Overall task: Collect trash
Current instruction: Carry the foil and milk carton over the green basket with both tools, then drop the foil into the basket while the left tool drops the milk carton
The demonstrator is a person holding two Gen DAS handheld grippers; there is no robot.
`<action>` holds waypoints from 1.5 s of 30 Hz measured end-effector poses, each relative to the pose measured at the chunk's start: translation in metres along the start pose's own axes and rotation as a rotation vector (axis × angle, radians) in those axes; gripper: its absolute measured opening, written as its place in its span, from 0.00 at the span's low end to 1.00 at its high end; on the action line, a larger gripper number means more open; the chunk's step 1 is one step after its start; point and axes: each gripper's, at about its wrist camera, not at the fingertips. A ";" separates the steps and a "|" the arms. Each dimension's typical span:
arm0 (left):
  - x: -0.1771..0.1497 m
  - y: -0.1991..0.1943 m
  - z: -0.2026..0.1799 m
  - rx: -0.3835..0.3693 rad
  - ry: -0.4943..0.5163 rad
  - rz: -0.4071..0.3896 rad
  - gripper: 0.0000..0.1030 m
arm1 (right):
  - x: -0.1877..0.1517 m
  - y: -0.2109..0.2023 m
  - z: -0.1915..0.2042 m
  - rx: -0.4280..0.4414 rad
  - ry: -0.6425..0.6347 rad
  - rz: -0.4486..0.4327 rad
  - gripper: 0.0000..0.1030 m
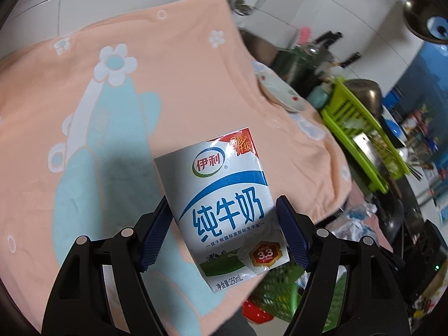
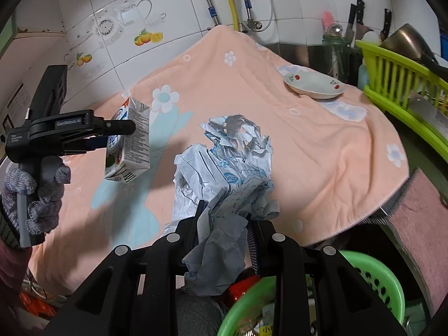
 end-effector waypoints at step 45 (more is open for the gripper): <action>-0.135 0.014 -0.151 -0.368 0.253 0.243 0.71 | -0.105 -0.115 -0.086 -0.425 0.046 0.103 0.52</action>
Point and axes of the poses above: each gripper's, at about its wrist camera, not at the fingertips, and y roughly the way its jaws point, z to its left, x to its top, and after that the axes turned 11 degrees about -z, right-handed
